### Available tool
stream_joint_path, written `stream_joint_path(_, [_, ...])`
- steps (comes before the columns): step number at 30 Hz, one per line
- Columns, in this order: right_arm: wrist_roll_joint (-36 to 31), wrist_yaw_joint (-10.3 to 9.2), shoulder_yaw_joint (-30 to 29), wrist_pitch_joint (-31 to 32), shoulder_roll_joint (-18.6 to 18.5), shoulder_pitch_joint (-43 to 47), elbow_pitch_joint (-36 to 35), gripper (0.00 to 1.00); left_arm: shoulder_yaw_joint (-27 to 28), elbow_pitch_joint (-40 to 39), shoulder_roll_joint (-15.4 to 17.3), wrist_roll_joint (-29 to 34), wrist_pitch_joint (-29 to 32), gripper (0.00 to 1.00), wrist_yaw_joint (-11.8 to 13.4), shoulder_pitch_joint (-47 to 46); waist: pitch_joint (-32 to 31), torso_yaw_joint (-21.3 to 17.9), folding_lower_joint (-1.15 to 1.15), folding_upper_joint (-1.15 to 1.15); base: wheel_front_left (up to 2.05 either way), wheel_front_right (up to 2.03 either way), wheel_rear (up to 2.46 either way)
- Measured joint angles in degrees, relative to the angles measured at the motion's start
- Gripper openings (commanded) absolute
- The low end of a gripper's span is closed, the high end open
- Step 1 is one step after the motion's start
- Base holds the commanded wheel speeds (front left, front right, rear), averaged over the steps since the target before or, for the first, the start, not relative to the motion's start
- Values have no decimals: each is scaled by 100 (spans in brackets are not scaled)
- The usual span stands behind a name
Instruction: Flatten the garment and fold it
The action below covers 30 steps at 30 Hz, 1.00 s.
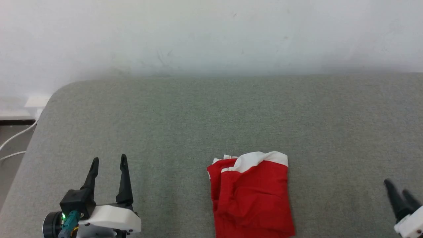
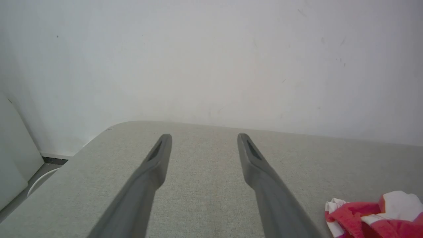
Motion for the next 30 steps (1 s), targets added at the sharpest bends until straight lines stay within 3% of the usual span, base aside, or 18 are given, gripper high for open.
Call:
stream_joint_path(3, [450,0,-159,939,-51,-44,654,100,-12,1,-7,1,0,100,-4,-7,25,96,0,0,0,0,0])
stream_joint_path(10, [1992,-1,-71,2795,230,-519,1783,100,-44,-3,-43,23,0,100,-24,-17,102,313,0,0,0,0,0])
stream_joint_path(15, [3119,-1,621,2918,225,-1065,2457,100,-84,7,-104,54,0,100,-69,-89,189,439,0,0,0,0,0])
stream_joint_path(18, [3403,-1,1184,2762,246,-1297,2774,100,-111,33,-137,65,0,100,-82,-153,227,513,1,0,0,0,0])
stream_joint_path(20, [3482,-1,1474,2657,241,-1423,2919,16,-129,57,-177,85,0,100,-124,-169,245,562,1,0,0,0,0])
stream_joint_path(21, [3439,-1,1589,2596,244,-1472,2972,0,-135,67,-192,99,0,100,-125,-172,252,585,1,0,0,0,0])
stream_joint_path(26, [2908,-1,1935,2277,197,-1602,2993,0,-144,74,-237,147,0,100,-135,-174,276,619,1,0,0,0,0])
stream_joint_path(30, [2216,-1,2373,1938,-76,-1664,2721,0,-145,68,-288,158,0,100,-183,-179,273,513,0,0,0,0,0])
